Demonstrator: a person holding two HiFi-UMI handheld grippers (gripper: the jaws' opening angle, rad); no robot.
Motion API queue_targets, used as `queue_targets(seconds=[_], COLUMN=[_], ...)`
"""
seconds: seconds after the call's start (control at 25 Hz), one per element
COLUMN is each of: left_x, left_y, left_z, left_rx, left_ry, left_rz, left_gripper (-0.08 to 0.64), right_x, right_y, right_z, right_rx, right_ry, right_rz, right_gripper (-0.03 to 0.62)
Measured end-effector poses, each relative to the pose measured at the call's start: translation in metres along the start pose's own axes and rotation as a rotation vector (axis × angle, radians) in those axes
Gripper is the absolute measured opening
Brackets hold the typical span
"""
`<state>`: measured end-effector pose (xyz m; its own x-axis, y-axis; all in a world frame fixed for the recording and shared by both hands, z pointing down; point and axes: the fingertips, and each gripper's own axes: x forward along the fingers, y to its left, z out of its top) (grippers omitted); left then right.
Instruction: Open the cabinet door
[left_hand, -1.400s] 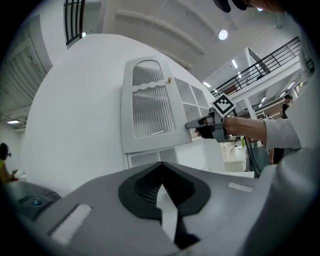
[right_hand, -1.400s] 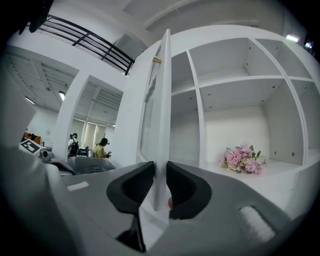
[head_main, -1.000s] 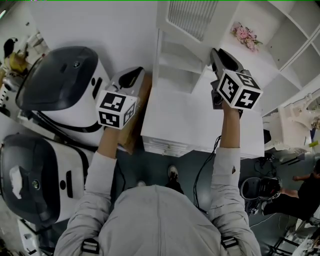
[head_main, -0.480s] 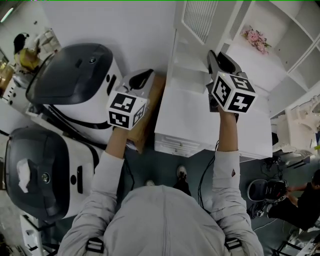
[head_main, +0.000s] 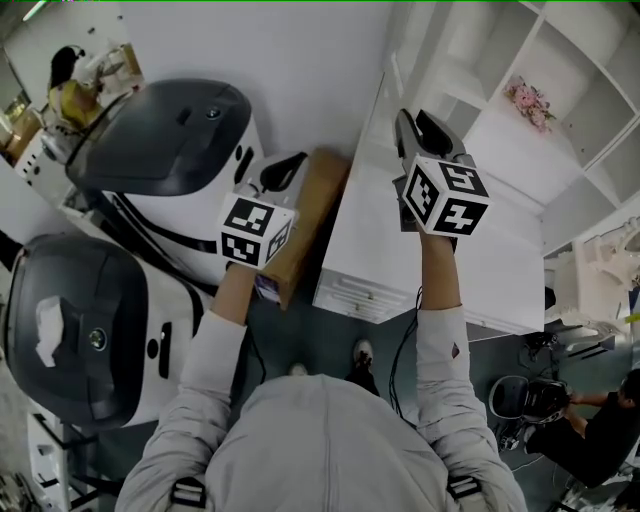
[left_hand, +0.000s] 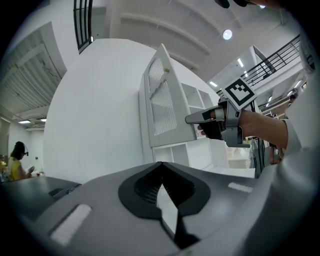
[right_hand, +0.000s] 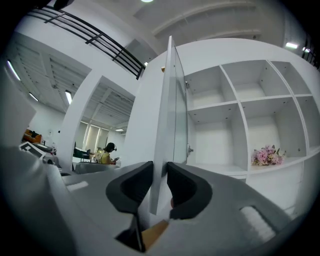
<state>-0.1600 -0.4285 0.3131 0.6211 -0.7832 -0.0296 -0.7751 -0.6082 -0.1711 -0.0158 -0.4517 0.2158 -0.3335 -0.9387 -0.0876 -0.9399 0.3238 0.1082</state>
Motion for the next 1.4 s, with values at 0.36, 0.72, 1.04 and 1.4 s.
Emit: queue_targets(seconds=[0.36, 0.72, 1.04, 1.4], left_x=[-0.024, -0.038, -0.029, -0.01], left_y=[0.013, 0.024, 0.002, -0.052], left_z=[-0.002, -0.008, -0.006, 0.013], left_rx=[-0.003, -0.016, -0.031, -0.024], left_ry=[0.001, 0.008, -0.003, -0.04], left_rz=[0.031, 0.048, -0.024, -0.095], left_gripper=[0.018, 0.018, 0.018, 0.018], right_x=[0.027, 0.023, -0.01, -0.087], right_y=[0.048, 0.053, 0.043, -0.017], right_z=[0.002, 0.001, -0.008, -0.032], right_rx=[-0.033, -0.06, -0.063, -0.01], right_ry=[0.006, -0.009, 0.006, 0.052], right_rz=[0.098, 0.095, 0.081, -0.028], right_gripper=[0.101, 0.101, 0.101, 0.063])
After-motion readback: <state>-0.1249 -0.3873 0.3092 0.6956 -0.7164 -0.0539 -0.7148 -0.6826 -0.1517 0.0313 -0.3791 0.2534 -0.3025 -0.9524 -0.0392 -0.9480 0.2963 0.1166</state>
